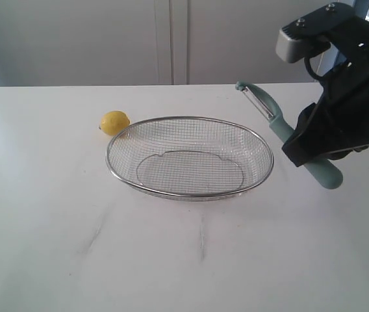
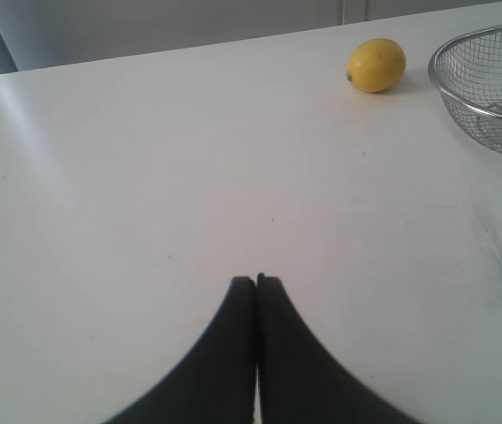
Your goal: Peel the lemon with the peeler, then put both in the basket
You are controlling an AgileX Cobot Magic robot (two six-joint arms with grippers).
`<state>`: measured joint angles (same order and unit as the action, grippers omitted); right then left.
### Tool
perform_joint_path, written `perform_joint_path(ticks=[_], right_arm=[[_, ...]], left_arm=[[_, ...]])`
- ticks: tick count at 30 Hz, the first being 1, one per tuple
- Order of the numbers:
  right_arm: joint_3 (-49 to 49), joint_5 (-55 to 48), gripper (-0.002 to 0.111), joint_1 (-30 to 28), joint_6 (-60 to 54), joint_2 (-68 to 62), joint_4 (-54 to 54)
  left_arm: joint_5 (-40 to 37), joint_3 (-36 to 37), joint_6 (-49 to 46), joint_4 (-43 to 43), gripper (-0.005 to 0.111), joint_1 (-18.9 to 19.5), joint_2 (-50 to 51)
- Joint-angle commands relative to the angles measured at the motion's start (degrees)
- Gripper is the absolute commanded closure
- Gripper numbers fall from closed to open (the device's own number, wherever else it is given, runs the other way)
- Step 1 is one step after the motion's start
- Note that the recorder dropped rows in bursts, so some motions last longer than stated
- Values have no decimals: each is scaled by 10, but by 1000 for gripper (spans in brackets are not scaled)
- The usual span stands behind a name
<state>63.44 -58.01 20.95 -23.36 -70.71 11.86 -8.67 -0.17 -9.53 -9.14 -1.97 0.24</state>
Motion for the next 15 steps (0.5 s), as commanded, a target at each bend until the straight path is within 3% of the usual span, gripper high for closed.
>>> perform_joint_path(ticks=[1,8,15], right_arm=[[-2,7,108,-5,2,1,4],[-2,7,108,-5,2,1,4],[-2,7,108,-5,2,1,4]], left_arm=[[1,2,4,-6,107,0,-2],[8,2,4,-6,107,0,-2],[137,2,5,-6,107,0,-2]])
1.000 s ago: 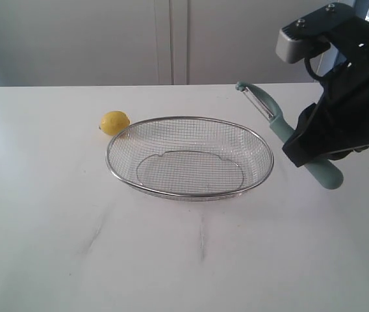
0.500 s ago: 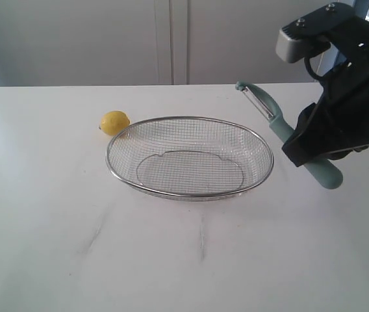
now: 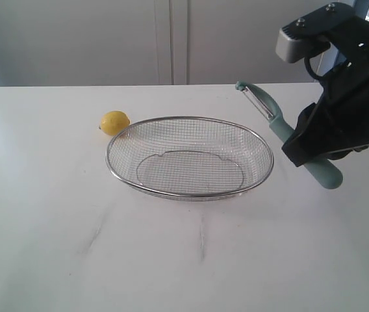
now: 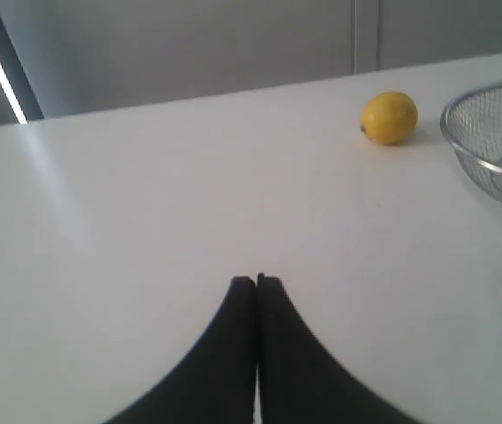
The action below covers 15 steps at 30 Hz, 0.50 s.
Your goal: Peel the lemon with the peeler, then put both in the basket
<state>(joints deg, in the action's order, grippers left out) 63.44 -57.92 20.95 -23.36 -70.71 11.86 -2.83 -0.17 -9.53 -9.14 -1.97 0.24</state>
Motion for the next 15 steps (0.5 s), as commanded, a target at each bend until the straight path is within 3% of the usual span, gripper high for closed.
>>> perform_joint_path(ticks=[1,9,15], right_arm=[[-2,6,108,-5,2,1,4],[-2,6,108,-5,2,1,4],[-2,7,108,-5,2,1,4]], left_arm=[[93,2,5,-6,107,0,-2],[218,2,5,-6,107,0,-2],[234,2,43,-17,107,0,-2]])
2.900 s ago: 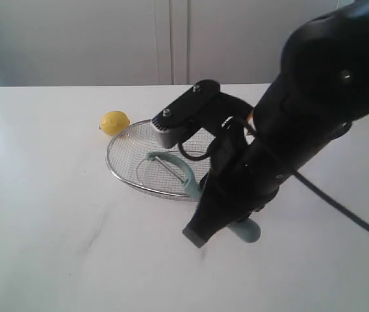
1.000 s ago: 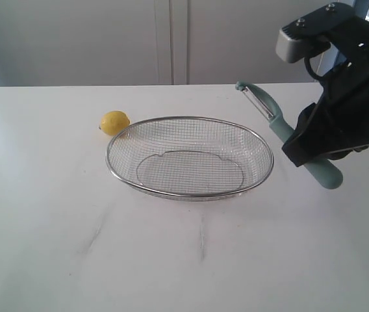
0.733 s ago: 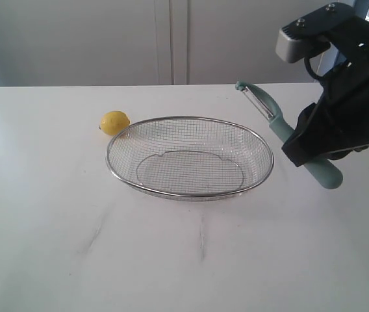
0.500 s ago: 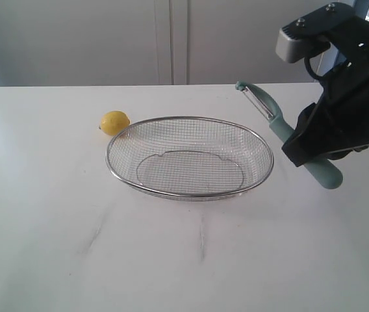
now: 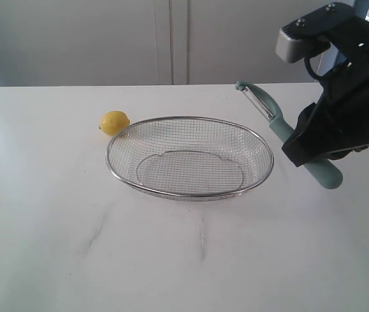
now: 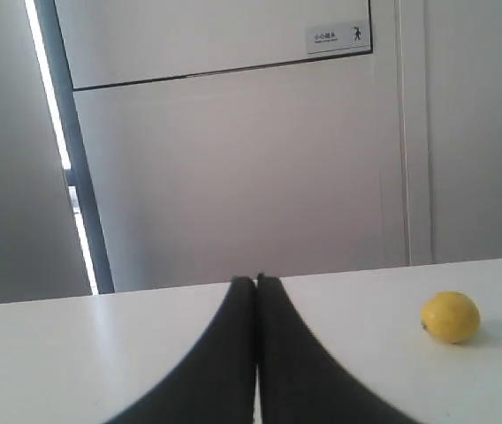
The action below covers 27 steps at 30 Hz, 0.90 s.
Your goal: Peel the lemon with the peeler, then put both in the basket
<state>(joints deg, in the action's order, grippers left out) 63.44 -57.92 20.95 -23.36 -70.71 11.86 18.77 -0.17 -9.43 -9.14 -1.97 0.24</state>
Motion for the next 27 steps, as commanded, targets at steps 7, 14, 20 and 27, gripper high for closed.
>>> perform_joint_path(ticks=[7,14,20,27], right_arm=[[-2,7,108,-5,2,1,4],[-2,8,108,-5,2,1,4],[-2,9,108,-5,2,1,4],[-2,9,108,-5,2,1,4]], left_arm=[[92,2,150,-17,107,0,-2],[126,2,160,-17,107,0,3],[162,-9,147,-17,107,0,79],[167,-114,64,-14,107,0,279]])
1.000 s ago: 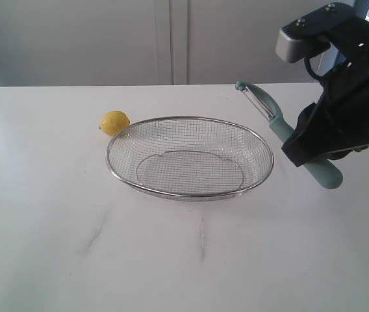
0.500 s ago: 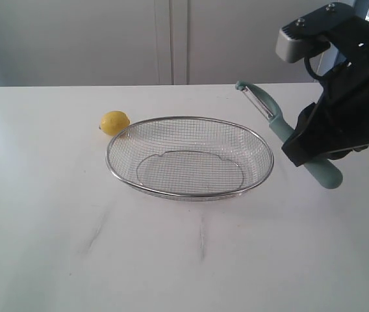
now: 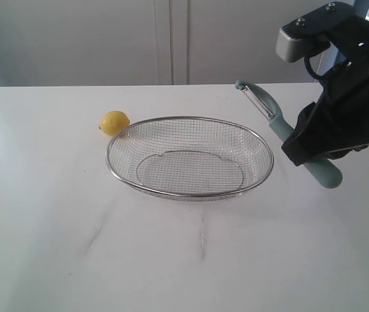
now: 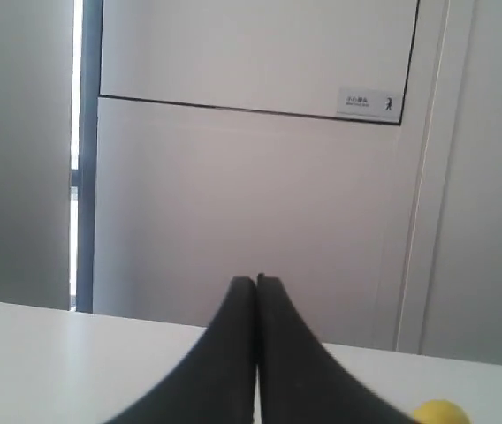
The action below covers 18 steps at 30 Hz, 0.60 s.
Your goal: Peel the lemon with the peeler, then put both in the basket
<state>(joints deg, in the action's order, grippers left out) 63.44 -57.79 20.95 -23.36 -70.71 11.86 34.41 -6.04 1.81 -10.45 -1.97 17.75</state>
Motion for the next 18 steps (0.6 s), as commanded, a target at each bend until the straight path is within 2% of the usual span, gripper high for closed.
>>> perform_joint_path(ticks=[1,4,6,8,9,10,11,12,14,16,18], right_arm=[[-2,8,108,-5,2,1,4],[-2,8,108,-5,2,1,4],[-2,8,108,-5,2,1,4],[-2,8,108,-5,2,1,4],[-2,8,108,-5,2,1,4],[-2,8,108,-5,2,1,4],[-2,8,108,-5,2,1,4],[-2,8,108,-5,2,1,4],[-2,8,108,-5,2,1,4],[-2,8,108,-5,2,1,4],[-2,8,108,-5,2,1,4]], left_arm=[[12,-70,-61,3,107,0,133],[19,-128,-141,16,107,0,272],[10,-151,-144,22,107,0,340],[-72,-188,-116,26,107,0,396],[-156,-240,-77,47,107,0,433],[-195,-274,-66,63,107,-2,447],[-299,-341,-59,78,107,-12,485],[-347,-386,-60,78,107,-20,514],[-460,-487,-90,78,107,-41,589],[-577,-620,-144,74,107,-68,699],[-637,-700,-166,55,107,-75,753]])
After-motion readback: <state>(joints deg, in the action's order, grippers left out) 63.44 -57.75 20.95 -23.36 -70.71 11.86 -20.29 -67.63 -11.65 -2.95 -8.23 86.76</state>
